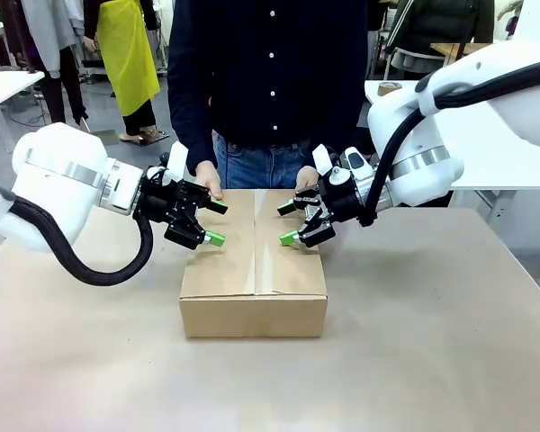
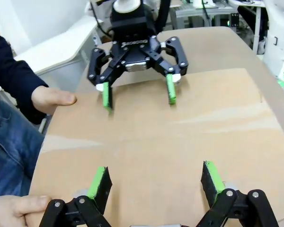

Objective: Pack the gift set into the box.
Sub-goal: Press and hold the closed box until the human finishes sealing it.

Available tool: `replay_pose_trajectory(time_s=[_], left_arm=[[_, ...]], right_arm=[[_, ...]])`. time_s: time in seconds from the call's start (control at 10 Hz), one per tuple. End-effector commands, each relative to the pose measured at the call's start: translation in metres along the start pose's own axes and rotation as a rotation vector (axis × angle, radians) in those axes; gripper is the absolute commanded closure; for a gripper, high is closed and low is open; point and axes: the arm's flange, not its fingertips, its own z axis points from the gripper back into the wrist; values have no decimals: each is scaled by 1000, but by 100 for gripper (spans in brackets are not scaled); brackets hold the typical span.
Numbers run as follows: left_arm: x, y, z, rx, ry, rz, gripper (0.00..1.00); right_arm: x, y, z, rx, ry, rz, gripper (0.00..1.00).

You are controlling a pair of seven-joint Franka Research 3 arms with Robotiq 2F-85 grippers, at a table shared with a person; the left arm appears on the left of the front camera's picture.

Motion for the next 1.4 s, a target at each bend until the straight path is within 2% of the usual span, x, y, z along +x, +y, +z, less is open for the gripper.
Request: replay_pose_trajectory(time_s=[0.0, 0.1, 0.2, 0.3, 0.5, 0.8, 0.9, 1.3], left_arm=[[0, 8, -2, 11, 17, 13, 0], [-2, 10, -3, 8, 48, 34, 0], [-9, 11, -5, -45, 106, 100, 0], [-3, 6, -1, 17, 17, 11, 0], [-3, 6, -1, 17, 17, 11, 0], [-10, 8, -2, -25, 91, 85, 0], [-8, 7, -3, 0, 49, 39, 0], [-8, 7, -3, 0, 49, 39, 0]], right_arm=[[-18, 2, 4, -19, -5, -47, 0], [-21, 0, 4, -4, -6, -67, 0], [-4, 0, 2, -1, -11, -18, 0], [-4, 0, 2, -1, -11, -18, 0], [-4, 0, 2, -1, -11, -18, 0], [-4, 0, 2, -1, -11, -18, 0], [-4, 0, 2, -1, -11, -18, 0], [-4, 0, 2, -1, -11, -18, 0]])
